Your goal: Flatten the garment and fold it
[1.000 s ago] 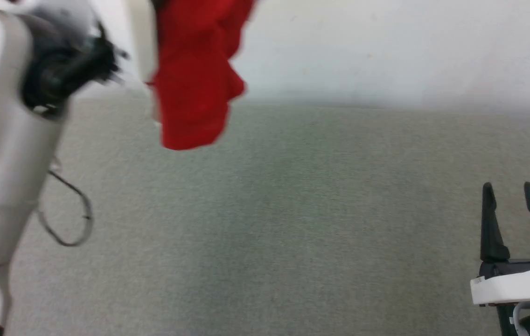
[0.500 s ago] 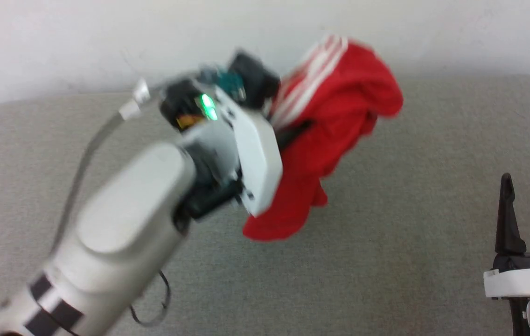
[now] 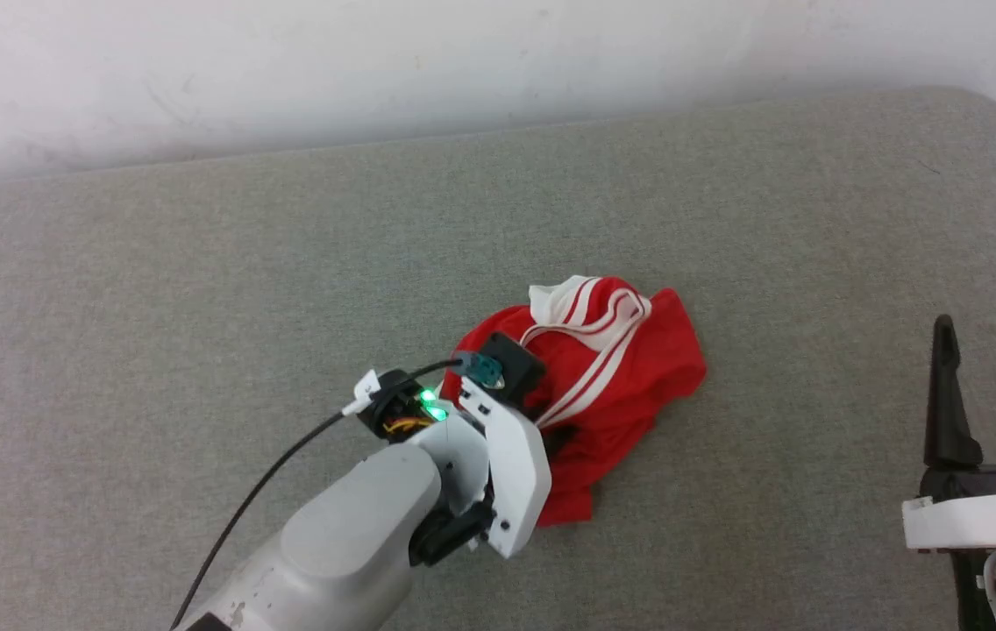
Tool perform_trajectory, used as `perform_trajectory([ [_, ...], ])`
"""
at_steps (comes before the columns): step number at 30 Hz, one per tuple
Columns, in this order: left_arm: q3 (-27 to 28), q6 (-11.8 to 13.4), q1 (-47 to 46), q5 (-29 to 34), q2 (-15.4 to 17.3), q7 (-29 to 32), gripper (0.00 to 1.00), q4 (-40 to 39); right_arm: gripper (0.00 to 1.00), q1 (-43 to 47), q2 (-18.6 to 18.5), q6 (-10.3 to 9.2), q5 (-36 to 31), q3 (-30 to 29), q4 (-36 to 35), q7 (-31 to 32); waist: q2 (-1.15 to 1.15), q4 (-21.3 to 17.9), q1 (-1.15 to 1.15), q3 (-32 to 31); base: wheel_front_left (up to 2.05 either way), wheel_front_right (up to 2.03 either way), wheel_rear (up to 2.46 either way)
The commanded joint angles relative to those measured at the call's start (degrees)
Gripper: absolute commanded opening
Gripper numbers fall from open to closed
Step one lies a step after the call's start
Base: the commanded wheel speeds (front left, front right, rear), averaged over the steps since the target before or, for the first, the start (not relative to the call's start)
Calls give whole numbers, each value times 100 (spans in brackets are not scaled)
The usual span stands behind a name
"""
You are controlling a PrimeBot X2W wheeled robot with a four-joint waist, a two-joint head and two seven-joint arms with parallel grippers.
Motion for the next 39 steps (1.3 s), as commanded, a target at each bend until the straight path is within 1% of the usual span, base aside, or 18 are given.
perform_trajectory([
  [1, 86, -22, -93, -15, -55, -155, 100, 66, 100, -38, 1, -6, 3, -41, 12, -26, 0, 63, -1, -54, 0, 0, 0],
  [3, 207, -24, -209, -83, -110, -366, 100, 80, 100, 6, 1, -6, -13, -92, 32, -26, 0, 128, -1, -118, 0, 0, 0],
  [6, 345, -28, -336, -174, -59, -639, 100, -130, 100, 66, 1, -6, -17, -96, 59, -26, 0, 228, -1, -236, 0, 0, 0],
  [9, 568, -28, -294, -345, 138, -887, 100, -553, 100, 111, 1, -6, -6, -68, 80, -26, 0, 314, -1, -358, 0, 0, 0],
  [10, 665, 9, -237, -383, 241, -981, 100, -719, 100, 128, 1, -6, -6, -61, 82, -26, 0, 337, -1, -405, 0, 0, 0],
  [12, 907, 190, -64, -439, 484, -1203, 100, -1081, 100, 173, 1, -6, -3, -57, 79, -26, 0, 380, -1, -483, 0, 0, 0],
  [13, 907, 190, -64, -439, 484, -1203, 100, -1081, 100, 173, 1, -6, -3, -57, 79, -26, 0, 380, -1, -483, 0, 0, 0],
  [18, 1640, 986, 685, -428, 1187, -1981, 100, -1972, 100, 300, 1, -6, -13, -62, 51, -26, 0, 466, -1, -577, 0, 0, 0],
  [20, 1870, 1223, 1109, -436, 1423, -2278, 100, -2291, 100, 331, 1, -6, -21, -50, 46, -26, 0, 488, -1, -578, 0, 0, 0],
  [22, 2126, 1448, 1578, -453, 1583, -2507, 100, -2584, 100, 358, 1, -6, -23, -22, 41, -26, 0, 505, -1, -565, 0, 0, 0],
  [24, 2389, 1691, 2073, -352, 1650, -2644, 100, -2871, 100, 383, 1, -6, -11, -2, 48, -26, 0, 525, -1, -555, 0, 0, 0],
  [26, 2675, 1905, 2573, -139, 1629, -2687, 100, -3133, 100, 417, 1, -6, 3, 18, 56, -26, 0, 547, -1, -550, 0, 0, 0],
  [27, 2860, 1992, 2816, 16, 1554, -2691, 100, -3303, 100, 434, 1, -6, 11, 22, 63, -26, 0, 561, -1, -546, 0, 0, 0],
  [28, 3042, 2055, 3074, 157, 1455, -2693, 100, -3447, 100, 450, 1, -6, 20, 28, 74, -26, 0, 573, -1, -544, 0, 0, 0],
  [30, 3395, 2069, 3578, 425, 1254, -2695, 100, -3610, 100, 474, 1, -6, 37, 41, 101, -26, 0, 590, -1, -545, 0, 0, 0],
  [32, 3587, 2021, 3994, 669, 1058, -2696, 100, -3644, 100, 506, 1, -6, 55, 24, 127, -26, 0, 636, -1, -573, 0, 0, 0],
  [34, 3724, 1914, 4243, 844, 860, -2696, 100, -3642, 100, 533, 1, -6, 78, 46, 171, -26, 0, 696, -1, -585, 0, 0, 0],
  [39, 3953, 1518, 4281, 1164, 533, -2697, 100, -3572, 100, 314, 1, -6, 99, 271, 213, -26, 0, 873, -1, -523, 0, 0, 0],
])
